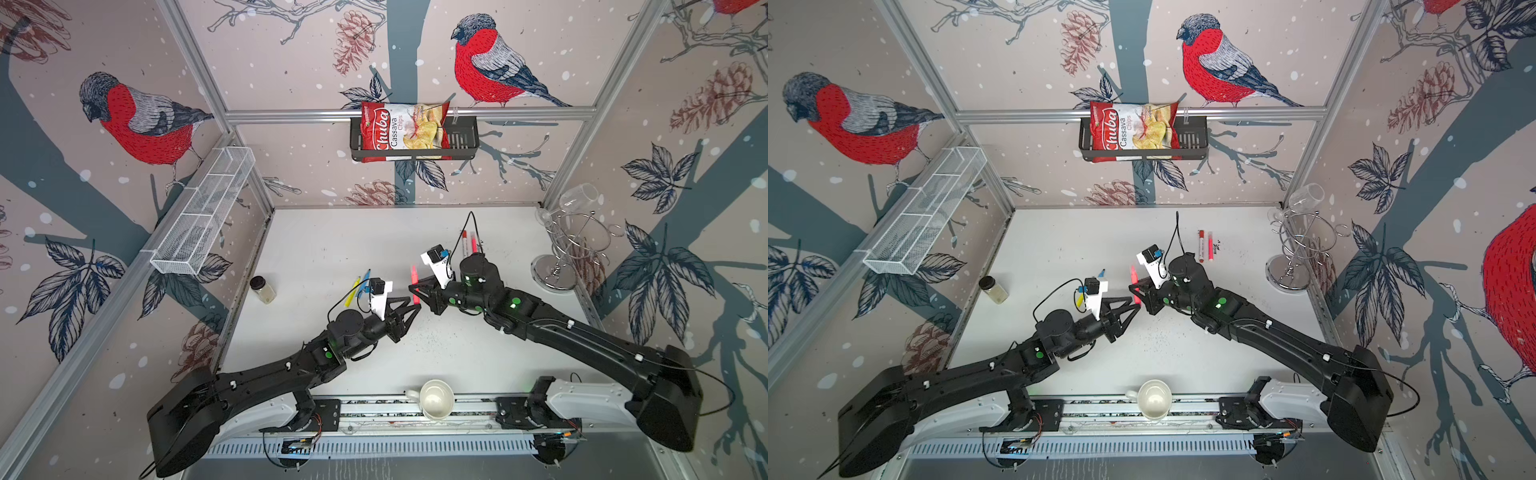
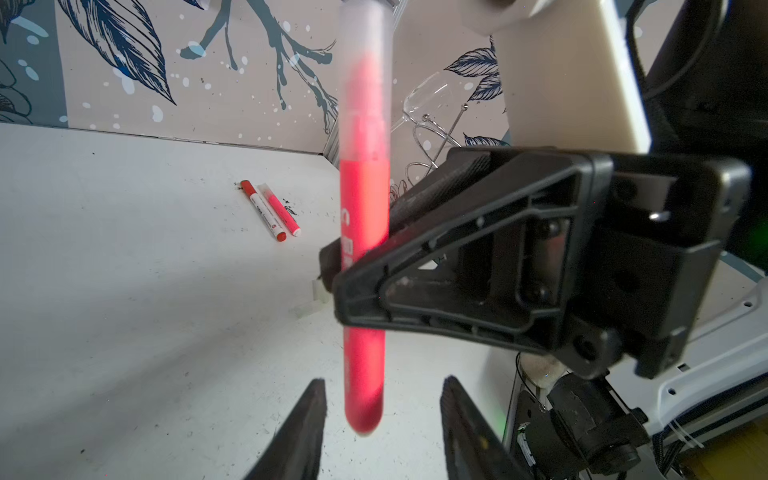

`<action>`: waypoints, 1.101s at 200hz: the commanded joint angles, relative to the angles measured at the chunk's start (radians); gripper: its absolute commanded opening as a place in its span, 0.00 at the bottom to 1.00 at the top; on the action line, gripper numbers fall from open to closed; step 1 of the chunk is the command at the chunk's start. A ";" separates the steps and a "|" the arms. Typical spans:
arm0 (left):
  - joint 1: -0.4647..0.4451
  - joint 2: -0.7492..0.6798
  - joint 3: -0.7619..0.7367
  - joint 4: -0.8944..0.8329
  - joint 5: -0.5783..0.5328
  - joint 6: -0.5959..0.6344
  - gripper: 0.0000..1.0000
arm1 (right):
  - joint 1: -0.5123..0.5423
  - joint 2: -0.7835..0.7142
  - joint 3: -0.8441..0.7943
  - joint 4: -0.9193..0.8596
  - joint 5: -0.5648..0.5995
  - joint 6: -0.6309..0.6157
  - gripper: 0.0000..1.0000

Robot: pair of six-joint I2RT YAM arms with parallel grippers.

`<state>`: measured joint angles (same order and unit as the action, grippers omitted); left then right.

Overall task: Insert the pens into the pen caps
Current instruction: 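Open the left gripper to release the highlighter while the right holds it, then carry the capped pink highlighter with the right gripper toward the red marker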

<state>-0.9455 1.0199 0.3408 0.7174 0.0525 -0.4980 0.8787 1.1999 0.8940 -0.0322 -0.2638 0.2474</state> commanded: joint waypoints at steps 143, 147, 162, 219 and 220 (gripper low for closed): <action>-0.005 -0.153 -0.067 -0.109 -0.098 0.017 0.48 | -0.426 0.655 0.519 -0.405 0.187 0.018 0.01; -0.004 -0.157 -0.066 -0.112 -0.100 0.016 0.47 | -0.427 0.681 0.546 -0.421 0.196 0.015 0.02; -0.006 -0.183 -0.071 -0.130 -0.106 0.017 0.47 | -0.426 0.769 0.641 -0.482 0.234 0.007 0.03; -0.006 -0.296 -0.116 -0.179 -0.141 0.004 0.48 | -0.433 0.988 0.892 -0.615 0.367 -0.005 0.05; -0.006 -0.297 -0.116 -0.180 -0.141 0.005 0.48 | -0.434 0.990 0.895 -0.617 0.369 -0.006 0.05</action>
<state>-0.9474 0.7513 0.2367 0.5552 -0.0658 -0.4908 0.4469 2.1433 1.7271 -0.5629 0.0181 0.2592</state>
